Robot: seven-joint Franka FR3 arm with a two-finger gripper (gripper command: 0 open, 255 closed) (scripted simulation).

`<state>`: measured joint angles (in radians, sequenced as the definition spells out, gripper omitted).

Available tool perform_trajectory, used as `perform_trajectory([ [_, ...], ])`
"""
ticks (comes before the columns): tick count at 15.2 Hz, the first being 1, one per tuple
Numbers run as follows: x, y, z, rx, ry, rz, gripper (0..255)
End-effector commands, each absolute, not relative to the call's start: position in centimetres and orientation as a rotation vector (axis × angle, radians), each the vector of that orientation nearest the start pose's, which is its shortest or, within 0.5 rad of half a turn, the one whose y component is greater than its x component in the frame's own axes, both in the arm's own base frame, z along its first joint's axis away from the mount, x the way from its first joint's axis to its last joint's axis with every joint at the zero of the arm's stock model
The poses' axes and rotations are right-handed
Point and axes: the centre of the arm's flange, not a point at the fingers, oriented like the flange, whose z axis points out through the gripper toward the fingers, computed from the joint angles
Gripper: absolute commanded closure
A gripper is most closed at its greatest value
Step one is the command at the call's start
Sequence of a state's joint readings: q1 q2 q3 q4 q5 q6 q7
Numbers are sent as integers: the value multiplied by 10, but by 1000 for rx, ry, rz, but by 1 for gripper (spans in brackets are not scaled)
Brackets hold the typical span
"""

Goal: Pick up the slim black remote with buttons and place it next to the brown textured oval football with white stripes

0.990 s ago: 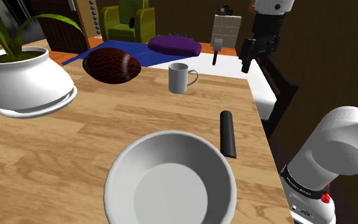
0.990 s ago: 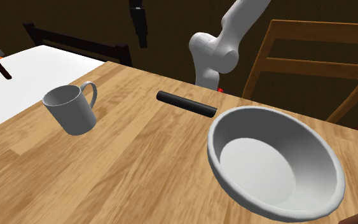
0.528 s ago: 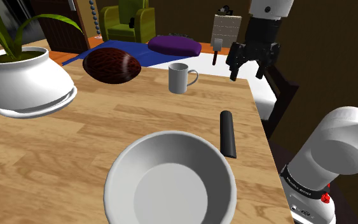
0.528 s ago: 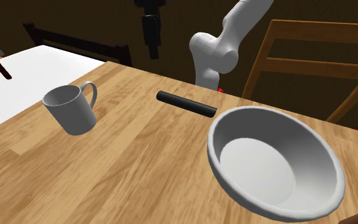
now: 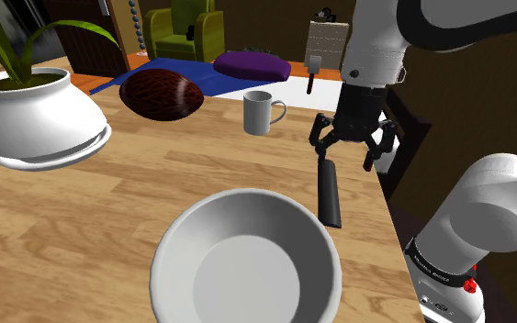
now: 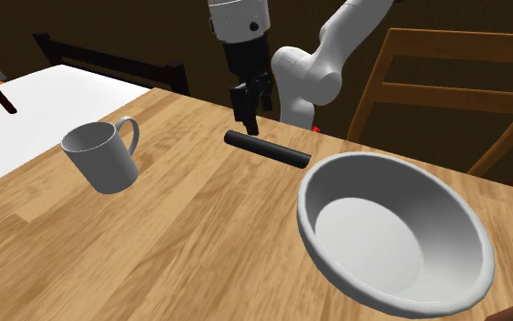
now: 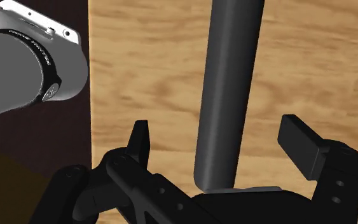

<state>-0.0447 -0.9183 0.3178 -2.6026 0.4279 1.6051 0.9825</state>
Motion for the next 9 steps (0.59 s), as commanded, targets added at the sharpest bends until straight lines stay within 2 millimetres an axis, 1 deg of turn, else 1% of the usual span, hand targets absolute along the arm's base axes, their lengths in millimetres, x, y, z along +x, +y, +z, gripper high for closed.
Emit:
perform_trajectory([
  [1,255,147,495,-2643,1414,267,0],
  [2,256,151,493,-2626,1435,274,0],
  [8,253,158,462,-2626,1435,274,0],
  [9,252,160,454,-2626,1435,274,0],
])
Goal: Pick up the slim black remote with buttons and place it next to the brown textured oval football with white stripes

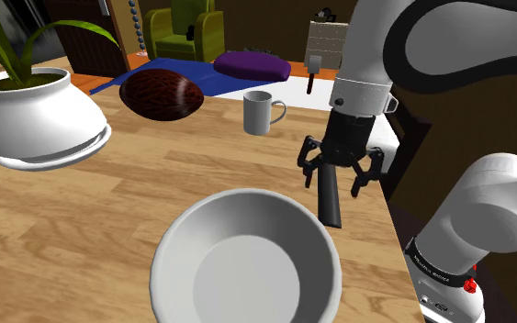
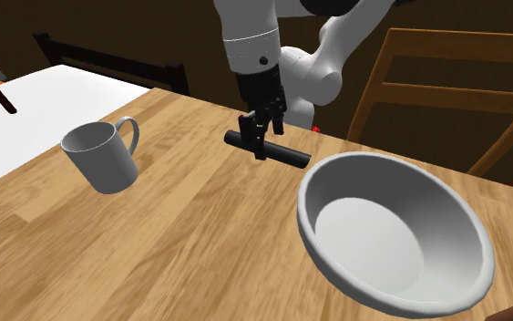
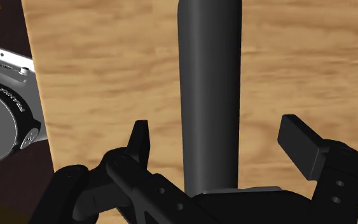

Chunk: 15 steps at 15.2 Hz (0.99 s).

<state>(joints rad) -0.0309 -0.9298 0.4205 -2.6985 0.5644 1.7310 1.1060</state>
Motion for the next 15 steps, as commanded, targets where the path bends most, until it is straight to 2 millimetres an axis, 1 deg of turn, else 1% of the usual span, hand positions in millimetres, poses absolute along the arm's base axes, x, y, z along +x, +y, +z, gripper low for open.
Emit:
perform_trajectory([
  [1,252,160,454,-2626,1435,274,0],
  [8,252,160,454,-2626,1435,274,0],
  [9,252,160,454,-2626,1435,274,255],
  [15,251,159,454,-2626,1435,274,255],
])
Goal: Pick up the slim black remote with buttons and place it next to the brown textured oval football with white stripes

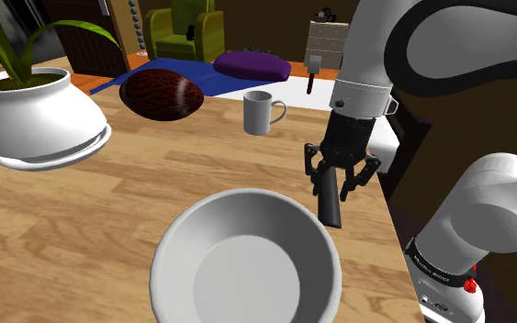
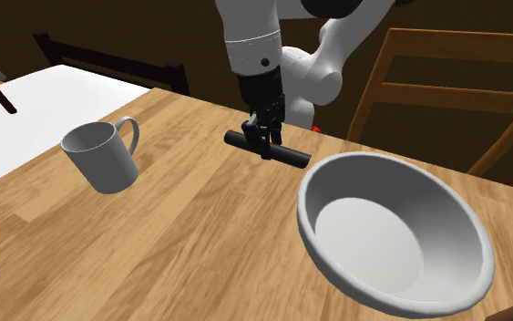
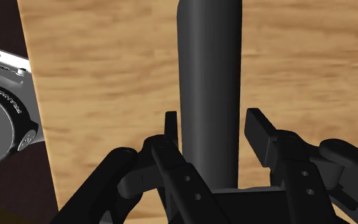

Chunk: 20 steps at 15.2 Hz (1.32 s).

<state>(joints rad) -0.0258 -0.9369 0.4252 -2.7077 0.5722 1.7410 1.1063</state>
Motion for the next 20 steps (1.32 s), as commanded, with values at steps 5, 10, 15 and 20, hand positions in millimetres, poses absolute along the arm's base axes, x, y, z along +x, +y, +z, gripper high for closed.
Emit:
perform_trajectory([
  [5,252,160,464,-2626,1435,274,255],
  [10,252,160,491,-2626,1435,274,255],
  [15,252,160,517,-2626,1435,274,255],
  [20,252,160,544,-2626,1435,274,255],
])
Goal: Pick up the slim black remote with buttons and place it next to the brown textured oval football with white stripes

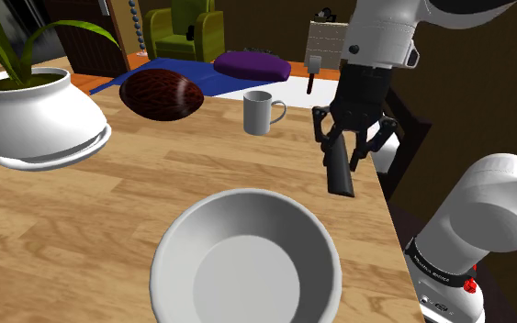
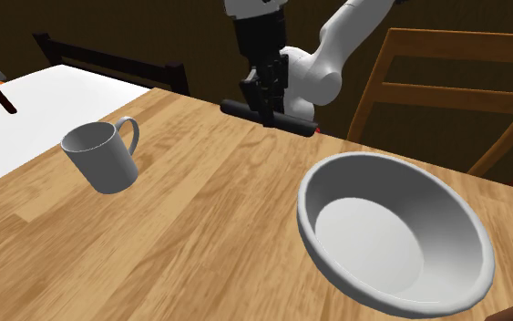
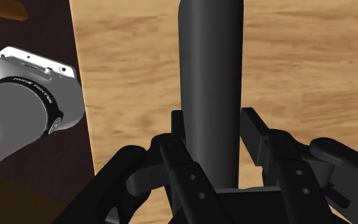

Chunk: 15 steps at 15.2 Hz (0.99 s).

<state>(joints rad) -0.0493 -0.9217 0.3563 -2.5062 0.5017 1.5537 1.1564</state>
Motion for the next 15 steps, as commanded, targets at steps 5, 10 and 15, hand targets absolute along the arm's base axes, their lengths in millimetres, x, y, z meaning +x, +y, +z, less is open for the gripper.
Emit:
perform_trajectory([
  [5,252,160,570,-2626,1435,274,255],
  [10,252,160,596,-2626,1435,274,255],
  [15,252,160,623,-2626,1435,274,255],
])
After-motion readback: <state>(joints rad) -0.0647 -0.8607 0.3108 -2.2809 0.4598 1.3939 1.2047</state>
